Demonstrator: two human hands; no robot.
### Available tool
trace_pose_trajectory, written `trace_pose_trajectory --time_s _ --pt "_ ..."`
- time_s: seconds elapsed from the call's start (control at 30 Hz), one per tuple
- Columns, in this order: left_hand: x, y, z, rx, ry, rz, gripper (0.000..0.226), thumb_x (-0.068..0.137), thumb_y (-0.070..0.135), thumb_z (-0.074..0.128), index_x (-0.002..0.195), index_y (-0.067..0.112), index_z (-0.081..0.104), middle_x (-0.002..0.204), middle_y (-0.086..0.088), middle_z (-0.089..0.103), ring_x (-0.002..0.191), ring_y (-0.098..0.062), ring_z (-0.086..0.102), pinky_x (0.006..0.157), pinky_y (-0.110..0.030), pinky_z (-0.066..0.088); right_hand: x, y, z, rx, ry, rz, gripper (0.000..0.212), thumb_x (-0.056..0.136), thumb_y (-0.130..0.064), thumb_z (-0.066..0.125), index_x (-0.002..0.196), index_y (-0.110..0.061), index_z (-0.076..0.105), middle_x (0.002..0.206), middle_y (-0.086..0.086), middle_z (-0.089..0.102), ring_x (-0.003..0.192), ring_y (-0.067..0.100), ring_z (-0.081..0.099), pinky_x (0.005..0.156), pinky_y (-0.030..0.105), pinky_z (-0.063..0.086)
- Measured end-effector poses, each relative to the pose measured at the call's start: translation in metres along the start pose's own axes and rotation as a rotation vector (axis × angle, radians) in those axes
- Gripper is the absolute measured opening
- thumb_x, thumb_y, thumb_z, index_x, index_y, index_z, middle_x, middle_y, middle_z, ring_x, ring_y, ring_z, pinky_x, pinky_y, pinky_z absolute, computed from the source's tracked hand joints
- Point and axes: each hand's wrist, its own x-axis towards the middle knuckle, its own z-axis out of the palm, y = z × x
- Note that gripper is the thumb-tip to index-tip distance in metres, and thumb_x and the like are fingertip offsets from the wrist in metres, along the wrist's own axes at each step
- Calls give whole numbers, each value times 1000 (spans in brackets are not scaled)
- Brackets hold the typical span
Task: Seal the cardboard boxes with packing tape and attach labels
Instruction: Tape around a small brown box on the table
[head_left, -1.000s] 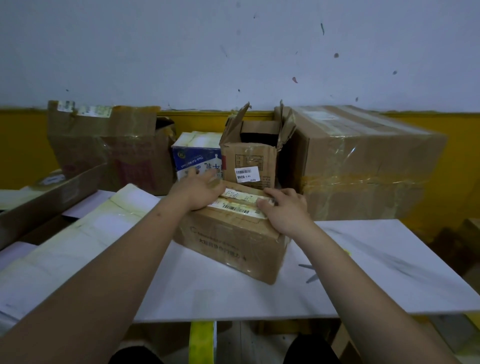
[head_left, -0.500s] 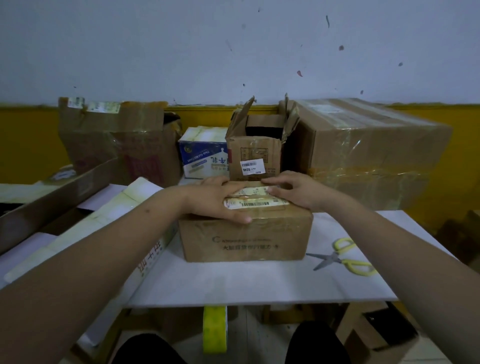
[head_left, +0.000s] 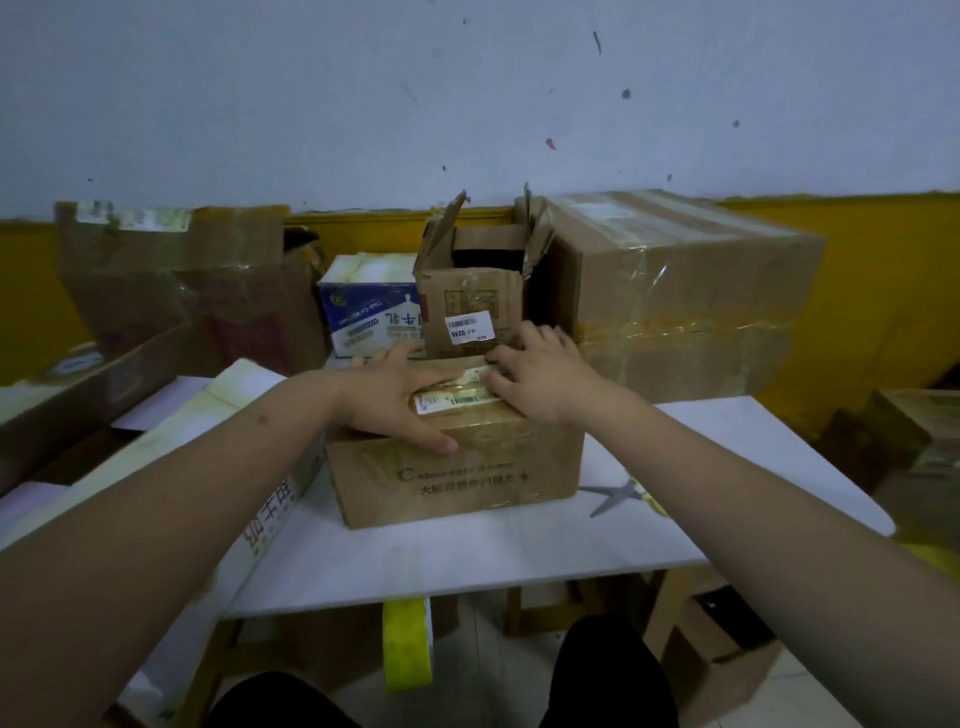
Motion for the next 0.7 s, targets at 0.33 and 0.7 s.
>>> trace_pose_trajectory --time_s 0.33,0.7 --pt "-119 69 123 -858 1048 -334 14 96 35 60 89 24 54 78 6 57 69 -5 54 59 -18 42 -121 -84 26 254 746 -437 22 97 -22 50 97 -14 69 100 1 63 82 10 53 67 19 41" --pt "-112 77 183 -1895 220 -785 31 86 32 77 101 10 63 96 -14 67 88 -29 65 88 -43 55 -142 -93 63 1055 -287 275 23 97 -20 53 90 -14 73 80 4 74 61 14 65 54 26 50"
